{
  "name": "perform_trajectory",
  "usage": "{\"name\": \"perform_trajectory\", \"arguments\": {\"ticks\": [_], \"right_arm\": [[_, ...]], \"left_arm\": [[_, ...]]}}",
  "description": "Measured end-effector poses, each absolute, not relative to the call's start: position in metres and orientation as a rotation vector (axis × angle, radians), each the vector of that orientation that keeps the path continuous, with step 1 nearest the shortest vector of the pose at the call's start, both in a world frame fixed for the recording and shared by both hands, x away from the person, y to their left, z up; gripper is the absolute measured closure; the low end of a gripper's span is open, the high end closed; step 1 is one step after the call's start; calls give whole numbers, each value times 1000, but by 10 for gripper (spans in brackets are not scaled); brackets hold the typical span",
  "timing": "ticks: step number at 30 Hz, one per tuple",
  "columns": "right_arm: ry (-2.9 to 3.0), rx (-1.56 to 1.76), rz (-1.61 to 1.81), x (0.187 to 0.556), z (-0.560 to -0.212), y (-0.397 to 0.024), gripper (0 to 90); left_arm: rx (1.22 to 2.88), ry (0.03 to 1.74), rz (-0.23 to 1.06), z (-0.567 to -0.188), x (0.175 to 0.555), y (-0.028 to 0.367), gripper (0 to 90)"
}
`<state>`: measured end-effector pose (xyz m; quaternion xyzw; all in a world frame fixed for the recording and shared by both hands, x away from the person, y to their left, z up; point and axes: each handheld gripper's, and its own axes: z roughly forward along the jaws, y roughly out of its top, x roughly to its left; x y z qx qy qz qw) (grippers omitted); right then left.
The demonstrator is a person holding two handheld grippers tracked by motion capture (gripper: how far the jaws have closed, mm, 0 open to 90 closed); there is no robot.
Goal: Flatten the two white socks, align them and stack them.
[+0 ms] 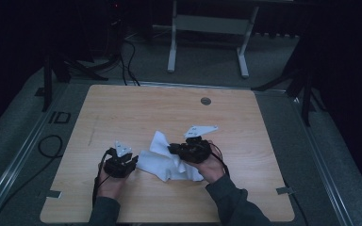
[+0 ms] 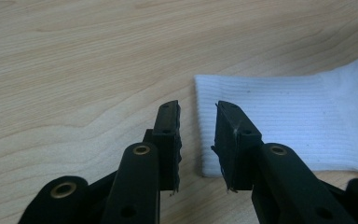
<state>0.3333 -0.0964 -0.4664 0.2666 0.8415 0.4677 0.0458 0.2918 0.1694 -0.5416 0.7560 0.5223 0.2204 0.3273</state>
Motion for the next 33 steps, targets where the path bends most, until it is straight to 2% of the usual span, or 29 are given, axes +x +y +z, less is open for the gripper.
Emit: {"name": "perform_trajectory", "arguments": {"ticks": [6, 18, 33], "right_arm": [[2610, 833, 1377, 340, -483, -70, 831], [2696, 981, 1279, 349, -519, -44, 828], [2729, 961, 1219, 342, -531, -30, 821]], "left_arm": [[1959, 1378, 579, -540, 290, 174, 700], [1938, 1383, 588, -537, 289, 179, 700], [1945, 1376, 579, -538, 289, 177, 701]]}}
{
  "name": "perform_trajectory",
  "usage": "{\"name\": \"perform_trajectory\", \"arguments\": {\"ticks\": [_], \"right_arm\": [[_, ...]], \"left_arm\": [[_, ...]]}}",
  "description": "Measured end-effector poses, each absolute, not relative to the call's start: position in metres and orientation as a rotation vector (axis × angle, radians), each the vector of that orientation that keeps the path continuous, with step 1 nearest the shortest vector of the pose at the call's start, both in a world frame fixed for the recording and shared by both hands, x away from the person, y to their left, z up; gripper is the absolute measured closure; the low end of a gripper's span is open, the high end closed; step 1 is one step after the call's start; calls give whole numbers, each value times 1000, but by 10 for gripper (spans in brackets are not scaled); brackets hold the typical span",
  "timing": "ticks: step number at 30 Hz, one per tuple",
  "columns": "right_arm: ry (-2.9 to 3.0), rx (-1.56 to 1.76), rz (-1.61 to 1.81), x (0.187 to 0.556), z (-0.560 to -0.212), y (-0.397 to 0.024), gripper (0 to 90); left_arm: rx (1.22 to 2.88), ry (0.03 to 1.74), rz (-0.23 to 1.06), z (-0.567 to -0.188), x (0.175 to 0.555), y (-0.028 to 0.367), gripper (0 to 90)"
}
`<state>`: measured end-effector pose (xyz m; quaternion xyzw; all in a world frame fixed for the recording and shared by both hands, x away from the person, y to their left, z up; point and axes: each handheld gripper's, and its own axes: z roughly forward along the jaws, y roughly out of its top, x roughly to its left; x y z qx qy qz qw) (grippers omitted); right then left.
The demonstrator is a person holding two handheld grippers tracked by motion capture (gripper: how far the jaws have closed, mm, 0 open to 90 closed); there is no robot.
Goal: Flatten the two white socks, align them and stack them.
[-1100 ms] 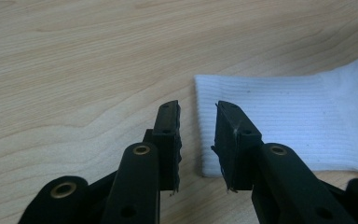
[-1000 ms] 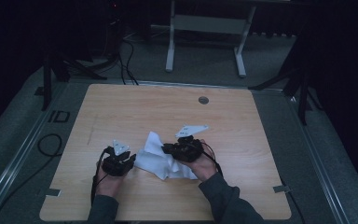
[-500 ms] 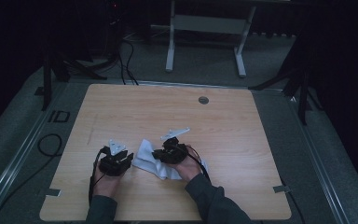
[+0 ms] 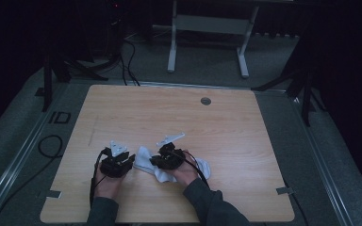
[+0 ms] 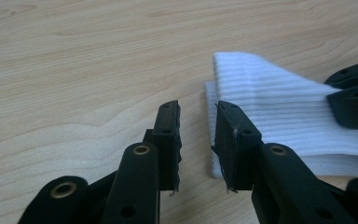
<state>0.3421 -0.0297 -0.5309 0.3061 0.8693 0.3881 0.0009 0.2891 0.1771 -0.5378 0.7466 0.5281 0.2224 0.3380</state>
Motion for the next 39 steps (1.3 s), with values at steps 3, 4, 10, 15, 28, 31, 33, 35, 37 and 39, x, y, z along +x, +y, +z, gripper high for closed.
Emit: {"name": "perform_trajectory", "arguments": {"ticks": [3, 4, 10, 15, 28, 31, 33, 35, 37, 39], "right_arm": [[2726, 979, 1195, 343, -534, -28, 781], [2732, 975, 1192, 343, -535, -27, 749], [2741, 947, 1137, 342, -539, -23, 659], [2742, 939, 1137, 342, -537, -25, 630], [2654, 887, 1176, 340, -502, -60, 599], [2643, 882, 1182, 339, -497, -68, 599], [2633, 875, 1175, 338, -495, -73, 599], [2633, 863, 1165, 337, -493, -77, 596], [2628, 853, 1154, 336, -492, -81, 583], [2621, 853, 1140, 334, -492, -85, 565]], "left_arm": [[1958, 1364, 574, -539, 289, 174, 701], [1961, 1359, 572, -539, 289, 173, 702], [2006, 1345, 569, -544, 293, 166, 717], [2043, 1334, 569, -551, 299, 160, 753], [2068, 1339, 561, -551, 300, 157, 797], [2073, 1336, 568, -551, 300, 157, 797], [2075, 1336, 569, -551, 299, 156, 797], [2075, 1337, 569, -551, 299, 156, 797], [2072, 1338, 567, -551, 300, 157, 797], [2070, 1339, 565, -552, 300, 157, 797]]}}
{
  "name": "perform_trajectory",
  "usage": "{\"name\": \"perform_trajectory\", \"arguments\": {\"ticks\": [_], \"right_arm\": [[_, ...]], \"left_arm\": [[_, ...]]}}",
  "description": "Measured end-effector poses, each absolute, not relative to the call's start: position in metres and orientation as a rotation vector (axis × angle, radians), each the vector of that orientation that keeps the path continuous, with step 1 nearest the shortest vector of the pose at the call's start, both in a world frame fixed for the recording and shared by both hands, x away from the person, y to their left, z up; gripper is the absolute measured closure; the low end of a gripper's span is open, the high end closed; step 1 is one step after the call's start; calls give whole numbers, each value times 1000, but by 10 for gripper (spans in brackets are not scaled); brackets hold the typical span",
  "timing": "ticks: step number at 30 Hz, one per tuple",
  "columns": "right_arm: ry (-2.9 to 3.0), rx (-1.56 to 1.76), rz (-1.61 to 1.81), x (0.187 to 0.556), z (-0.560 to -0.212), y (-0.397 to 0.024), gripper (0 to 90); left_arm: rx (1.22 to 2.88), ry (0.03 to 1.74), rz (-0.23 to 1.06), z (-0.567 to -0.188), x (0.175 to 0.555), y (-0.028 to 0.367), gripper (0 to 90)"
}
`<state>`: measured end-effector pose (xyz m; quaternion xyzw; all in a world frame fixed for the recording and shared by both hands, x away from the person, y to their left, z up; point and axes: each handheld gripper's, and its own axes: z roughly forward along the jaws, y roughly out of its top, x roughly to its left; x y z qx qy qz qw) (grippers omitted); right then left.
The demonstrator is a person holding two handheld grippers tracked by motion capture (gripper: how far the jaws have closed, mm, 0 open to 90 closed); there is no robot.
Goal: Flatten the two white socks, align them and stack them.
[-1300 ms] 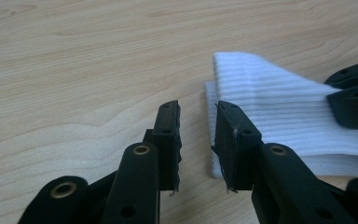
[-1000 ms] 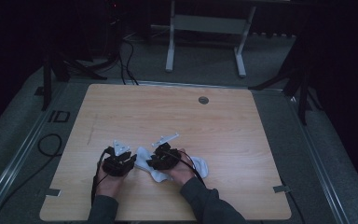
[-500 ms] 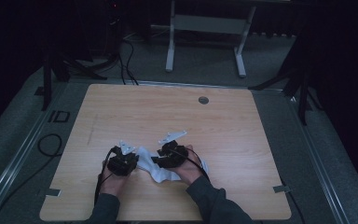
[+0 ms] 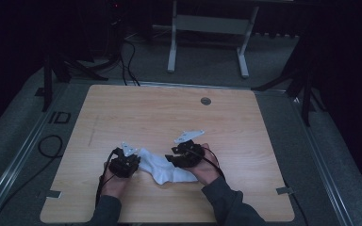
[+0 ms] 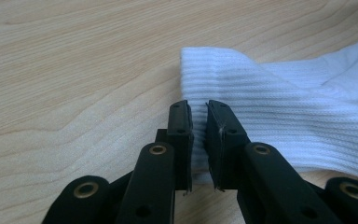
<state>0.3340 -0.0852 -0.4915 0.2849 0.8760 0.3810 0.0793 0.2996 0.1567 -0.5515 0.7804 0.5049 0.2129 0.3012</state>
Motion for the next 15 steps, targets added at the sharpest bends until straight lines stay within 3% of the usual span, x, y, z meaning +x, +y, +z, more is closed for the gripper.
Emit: {"name": "perform_trajectory", "arguments": {"ticks": [15], "right_arm": [[2544, 887, 1108, 332, -483, -119, 514]], "left_arm": [[2066, 1342, 571, -552, 299, 156, 797]]}}
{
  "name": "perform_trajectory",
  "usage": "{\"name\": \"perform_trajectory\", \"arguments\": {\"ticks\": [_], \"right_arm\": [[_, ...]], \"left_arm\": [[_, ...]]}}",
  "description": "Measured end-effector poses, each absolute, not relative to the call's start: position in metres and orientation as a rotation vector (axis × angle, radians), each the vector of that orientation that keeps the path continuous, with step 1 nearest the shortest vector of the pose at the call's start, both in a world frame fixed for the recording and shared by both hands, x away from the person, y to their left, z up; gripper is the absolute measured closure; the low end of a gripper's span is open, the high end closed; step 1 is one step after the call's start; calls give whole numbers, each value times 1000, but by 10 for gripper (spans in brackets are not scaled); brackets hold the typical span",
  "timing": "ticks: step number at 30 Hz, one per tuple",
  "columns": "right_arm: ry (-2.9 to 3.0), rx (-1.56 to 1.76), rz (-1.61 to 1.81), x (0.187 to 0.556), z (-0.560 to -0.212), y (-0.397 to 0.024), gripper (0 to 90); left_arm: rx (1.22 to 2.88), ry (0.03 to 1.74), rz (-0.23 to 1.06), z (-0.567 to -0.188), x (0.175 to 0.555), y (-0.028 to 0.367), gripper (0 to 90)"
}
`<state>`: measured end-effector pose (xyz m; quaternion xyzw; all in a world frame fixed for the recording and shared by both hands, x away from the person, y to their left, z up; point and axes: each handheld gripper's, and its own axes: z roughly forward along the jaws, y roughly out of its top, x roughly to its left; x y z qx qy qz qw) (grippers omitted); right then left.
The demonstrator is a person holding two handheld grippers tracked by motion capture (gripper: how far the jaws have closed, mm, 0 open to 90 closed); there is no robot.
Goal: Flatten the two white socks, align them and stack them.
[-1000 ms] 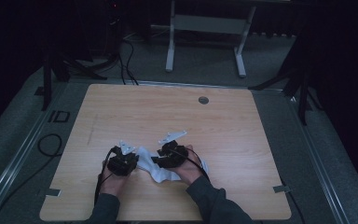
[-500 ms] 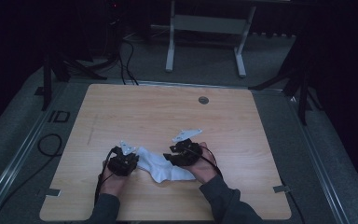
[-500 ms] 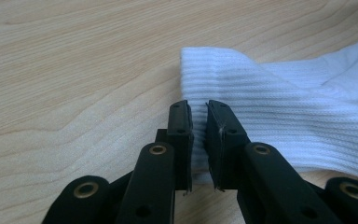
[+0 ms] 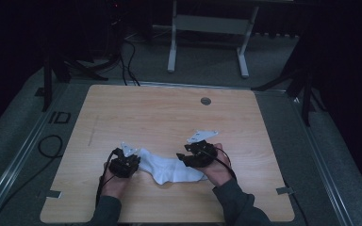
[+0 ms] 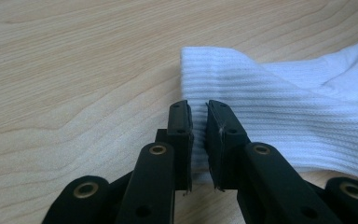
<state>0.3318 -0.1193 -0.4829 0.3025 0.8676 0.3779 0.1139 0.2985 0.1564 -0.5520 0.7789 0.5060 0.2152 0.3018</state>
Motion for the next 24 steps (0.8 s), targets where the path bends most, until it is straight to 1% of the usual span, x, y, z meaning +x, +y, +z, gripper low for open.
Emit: {"name": "perform_trajectory", "arguments": {"ticks": [17, 24], "right_arm": [[2494, 1012, 1056, 335, -494, -166, 512], [2519, 1040, 1014, 335, -508, -174, 533]], "left_arm": [[2064, 1343, 570, -552, 298, 156, 797], [2065, 1342, 571, -552, 298, 156, 797]]}}
